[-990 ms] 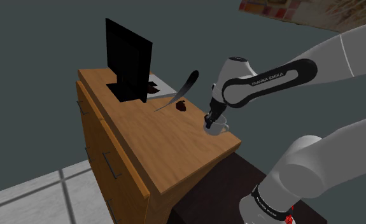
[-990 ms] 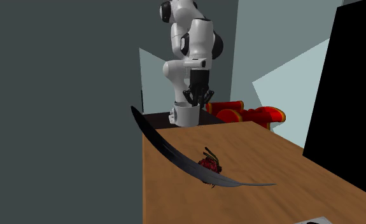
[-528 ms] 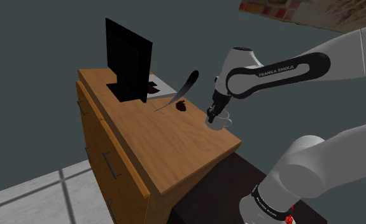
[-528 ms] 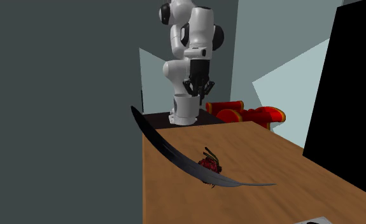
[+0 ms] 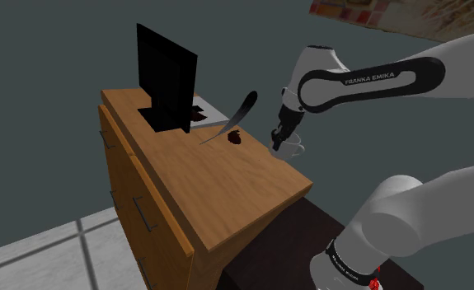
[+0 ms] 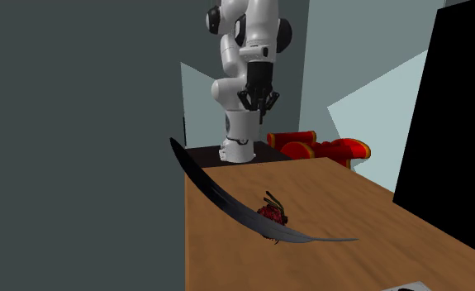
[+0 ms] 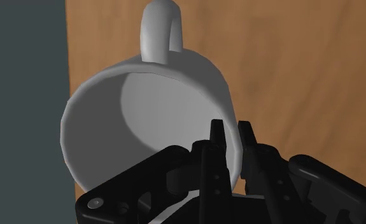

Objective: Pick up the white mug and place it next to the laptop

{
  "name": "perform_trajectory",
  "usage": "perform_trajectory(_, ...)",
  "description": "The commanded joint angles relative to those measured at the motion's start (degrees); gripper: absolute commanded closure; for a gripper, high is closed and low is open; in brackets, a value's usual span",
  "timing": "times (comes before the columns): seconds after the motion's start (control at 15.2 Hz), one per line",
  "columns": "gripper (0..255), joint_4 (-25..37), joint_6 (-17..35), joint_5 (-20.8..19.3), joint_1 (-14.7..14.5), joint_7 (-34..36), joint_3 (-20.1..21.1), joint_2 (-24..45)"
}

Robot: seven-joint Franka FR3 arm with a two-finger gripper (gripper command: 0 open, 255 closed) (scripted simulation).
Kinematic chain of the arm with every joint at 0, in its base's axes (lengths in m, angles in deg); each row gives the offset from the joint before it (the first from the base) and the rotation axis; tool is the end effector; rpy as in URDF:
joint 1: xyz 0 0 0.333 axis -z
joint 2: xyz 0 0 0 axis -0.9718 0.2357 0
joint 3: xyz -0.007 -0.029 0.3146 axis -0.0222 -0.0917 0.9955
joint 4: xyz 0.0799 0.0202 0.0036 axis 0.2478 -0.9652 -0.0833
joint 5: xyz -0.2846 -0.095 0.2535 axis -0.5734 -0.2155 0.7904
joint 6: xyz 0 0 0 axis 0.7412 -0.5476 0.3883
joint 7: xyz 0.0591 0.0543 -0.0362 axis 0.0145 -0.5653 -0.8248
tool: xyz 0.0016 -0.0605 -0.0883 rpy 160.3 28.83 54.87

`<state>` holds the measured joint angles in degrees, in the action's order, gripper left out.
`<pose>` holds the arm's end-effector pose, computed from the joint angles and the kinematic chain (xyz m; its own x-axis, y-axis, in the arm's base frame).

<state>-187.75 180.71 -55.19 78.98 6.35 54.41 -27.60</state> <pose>0.3599 -0.0698 0.4206 0.9985 0.0112 0.0532 0.0084 -0.9985 0.0541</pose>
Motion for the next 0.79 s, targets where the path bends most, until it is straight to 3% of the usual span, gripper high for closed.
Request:
perform_trajectory(0.0, 255, 1.12, -2.02, 0.13, -0.02, -0.12, 0.11, -0.88)
perform_trajectory(0.07, 255, 1.47, -2.55, 0.17, -0.03, -0.15, 0.15, -1.06)
perform_trajectory(0.73, 255, 22.63, 0.03, 3.41, -2.98, 1.42, 1.26, 22.84)
